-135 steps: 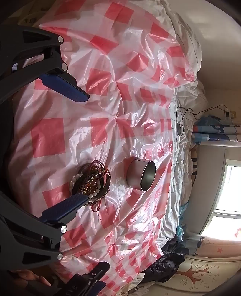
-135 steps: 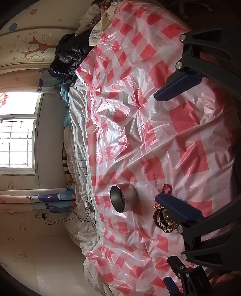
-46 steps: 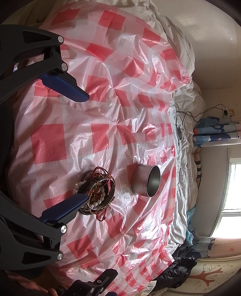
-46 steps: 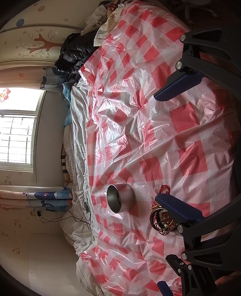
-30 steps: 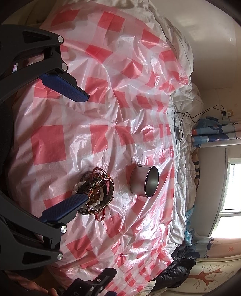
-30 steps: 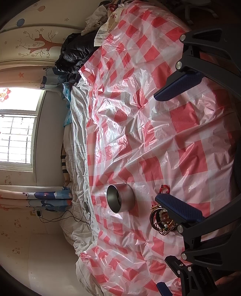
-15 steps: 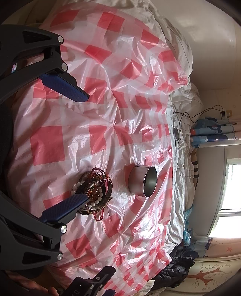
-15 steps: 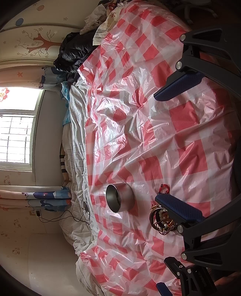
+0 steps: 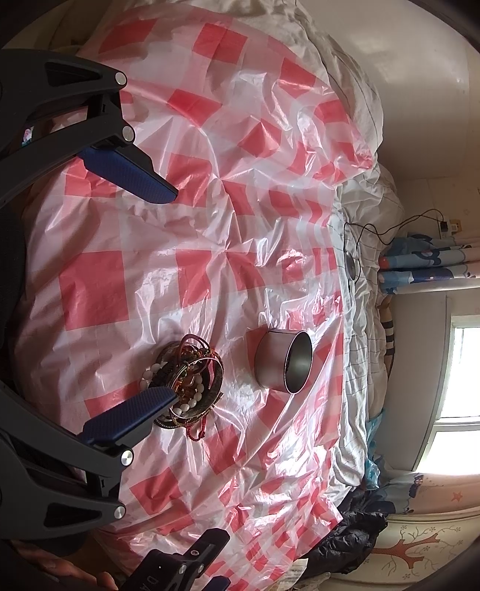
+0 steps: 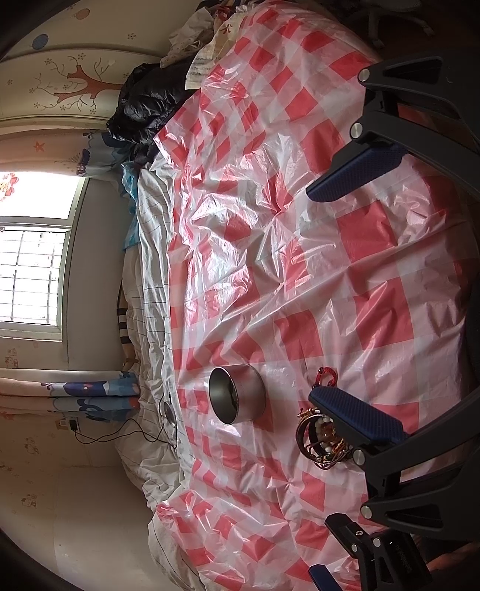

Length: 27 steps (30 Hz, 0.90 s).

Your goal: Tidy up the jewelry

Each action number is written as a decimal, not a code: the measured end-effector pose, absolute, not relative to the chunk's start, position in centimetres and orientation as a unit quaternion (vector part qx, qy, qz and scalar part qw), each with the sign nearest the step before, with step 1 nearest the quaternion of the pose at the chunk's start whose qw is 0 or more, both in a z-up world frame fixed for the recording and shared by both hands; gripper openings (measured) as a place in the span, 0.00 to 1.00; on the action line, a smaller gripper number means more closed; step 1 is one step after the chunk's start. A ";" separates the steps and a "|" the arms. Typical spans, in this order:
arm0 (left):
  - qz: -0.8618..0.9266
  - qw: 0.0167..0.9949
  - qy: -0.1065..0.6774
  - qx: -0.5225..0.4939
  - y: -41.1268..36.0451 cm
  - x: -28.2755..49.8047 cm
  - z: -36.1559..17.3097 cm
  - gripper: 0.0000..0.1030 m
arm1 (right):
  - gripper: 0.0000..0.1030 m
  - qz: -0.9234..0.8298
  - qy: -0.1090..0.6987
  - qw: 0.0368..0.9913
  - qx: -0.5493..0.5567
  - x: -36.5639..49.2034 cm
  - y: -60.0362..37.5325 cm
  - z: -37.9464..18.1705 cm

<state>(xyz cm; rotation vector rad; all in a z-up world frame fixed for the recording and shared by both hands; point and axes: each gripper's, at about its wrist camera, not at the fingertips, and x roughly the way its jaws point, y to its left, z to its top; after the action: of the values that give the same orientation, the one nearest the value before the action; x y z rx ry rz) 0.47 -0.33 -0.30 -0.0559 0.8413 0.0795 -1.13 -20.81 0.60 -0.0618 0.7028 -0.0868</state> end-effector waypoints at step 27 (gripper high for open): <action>0.038 0.910 0.413 -0.028 -0.3 0.5 -0.3 0.93 | 0.93 -0.038 0.339 0.940 -0.026 -1.0 -20.8 0.6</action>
<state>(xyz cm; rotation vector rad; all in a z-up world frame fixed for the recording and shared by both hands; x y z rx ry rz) 0.48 -0.32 -0.29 -0.0574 0.8520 0.0774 -0.99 -20.76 0.65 -0.0524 0.6919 -0.0786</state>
